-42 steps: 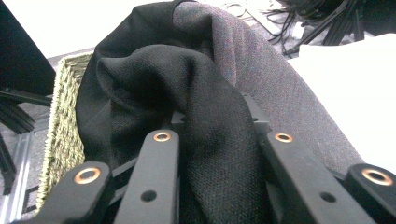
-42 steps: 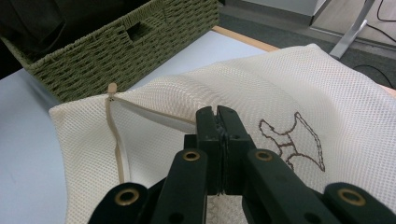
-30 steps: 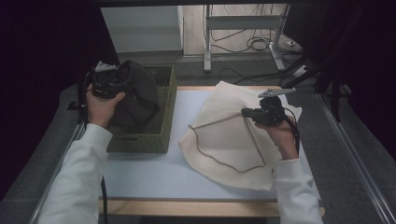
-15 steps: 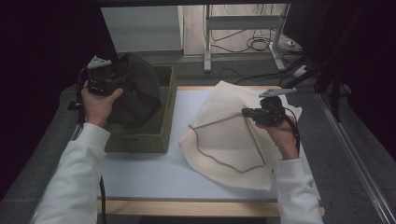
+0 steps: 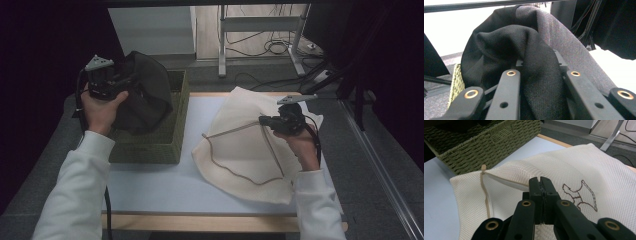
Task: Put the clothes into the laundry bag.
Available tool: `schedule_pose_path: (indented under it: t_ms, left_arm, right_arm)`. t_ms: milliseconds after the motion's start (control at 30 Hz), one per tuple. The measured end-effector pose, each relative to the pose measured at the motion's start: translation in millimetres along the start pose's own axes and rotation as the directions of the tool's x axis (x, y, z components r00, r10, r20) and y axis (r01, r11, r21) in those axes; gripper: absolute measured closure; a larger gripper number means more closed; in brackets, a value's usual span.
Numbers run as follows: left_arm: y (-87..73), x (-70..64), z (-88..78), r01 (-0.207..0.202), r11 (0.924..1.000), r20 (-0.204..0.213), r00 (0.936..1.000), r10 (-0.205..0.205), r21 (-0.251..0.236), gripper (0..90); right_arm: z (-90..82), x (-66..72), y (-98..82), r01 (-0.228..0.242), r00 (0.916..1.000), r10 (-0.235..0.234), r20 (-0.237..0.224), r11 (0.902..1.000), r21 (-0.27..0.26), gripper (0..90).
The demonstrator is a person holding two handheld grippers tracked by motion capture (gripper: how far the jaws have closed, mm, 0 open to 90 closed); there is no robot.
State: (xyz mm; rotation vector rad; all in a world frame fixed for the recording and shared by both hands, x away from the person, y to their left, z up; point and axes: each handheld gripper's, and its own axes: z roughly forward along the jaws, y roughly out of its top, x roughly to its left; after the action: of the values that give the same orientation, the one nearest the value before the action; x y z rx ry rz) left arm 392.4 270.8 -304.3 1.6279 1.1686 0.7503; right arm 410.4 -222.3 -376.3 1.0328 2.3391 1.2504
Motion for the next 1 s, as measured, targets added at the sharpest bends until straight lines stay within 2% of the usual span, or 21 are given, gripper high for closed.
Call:
schedule_pose_path:
  t_ms: [1000]
  left_arm:
    - [8.1,-10.5,-21.4,-0.007,0.9977,0.048,0.9988,0.01,-0.068,75.0]
  right_arm:
    - [0.2,0.3,-0.1,0.002,1.0,-0.002,0.002,1.0,0.003,89.0]
